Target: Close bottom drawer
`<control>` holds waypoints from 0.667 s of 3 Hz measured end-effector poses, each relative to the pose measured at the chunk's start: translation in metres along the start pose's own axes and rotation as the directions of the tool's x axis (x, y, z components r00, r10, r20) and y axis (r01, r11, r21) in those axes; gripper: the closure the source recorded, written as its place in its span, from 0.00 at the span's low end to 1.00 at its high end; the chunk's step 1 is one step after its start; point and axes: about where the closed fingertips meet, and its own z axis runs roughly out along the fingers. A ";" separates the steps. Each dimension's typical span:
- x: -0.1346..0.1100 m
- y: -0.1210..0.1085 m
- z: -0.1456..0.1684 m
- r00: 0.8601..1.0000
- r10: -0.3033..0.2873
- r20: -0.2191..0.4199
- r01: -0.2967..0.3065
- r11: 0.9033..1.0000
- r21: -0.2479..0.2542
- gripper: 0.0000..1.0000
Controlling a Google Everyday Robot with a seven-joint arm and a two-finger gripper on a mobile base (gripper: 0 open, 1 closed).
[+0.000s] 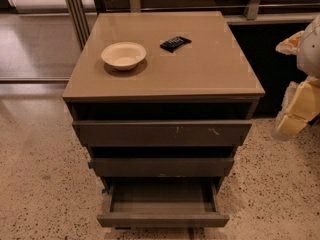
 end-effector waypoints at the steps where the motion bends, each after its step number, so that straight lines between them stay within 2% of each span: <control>1: 0.020 0.033 0.037 0.985 0.138 0.104 -0.137 0.990 -0.017 0.00; 2: 0.043 0.059 0.107 0.946 0.294 0.138 -0.287 0.955 -0.070 0.00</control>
Offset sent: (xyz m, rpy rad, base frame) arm 0.0222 -0.0195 -0.2255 0.4045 -0.0914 -0.4757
